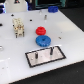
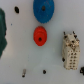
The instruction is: Insert the blue gear onto the right peg, followed by the red gear
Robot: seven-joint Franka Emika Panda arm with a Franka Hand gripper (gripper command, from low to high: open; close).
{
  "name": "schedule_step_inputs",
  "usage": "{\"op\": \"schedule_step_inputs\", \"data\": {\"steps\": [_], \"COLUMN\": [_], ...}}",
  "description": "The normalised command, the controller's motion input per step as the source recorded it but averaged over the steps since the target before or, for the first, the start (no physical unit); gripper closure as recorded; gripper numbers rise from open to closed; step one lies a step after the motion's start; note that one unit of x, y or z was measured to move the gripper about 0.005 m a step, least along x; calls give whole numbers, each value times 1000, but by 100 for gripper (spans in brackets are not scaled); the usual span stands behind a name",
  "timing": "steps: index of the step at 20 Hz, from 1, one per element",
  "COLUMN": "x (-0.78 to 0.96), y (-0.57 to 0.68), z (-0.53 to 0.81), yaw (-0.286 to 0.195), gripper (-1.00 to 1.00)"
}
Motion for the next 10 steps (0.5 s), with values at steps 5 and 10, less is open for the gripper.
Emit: {"op": "schedule_step_inputs", "data": {"steps": [5,10], "x": [-202,-179], "y": [220,112], "z": [-450,-475], "yaw": [0,0], "gripper": [-100,-100]}}
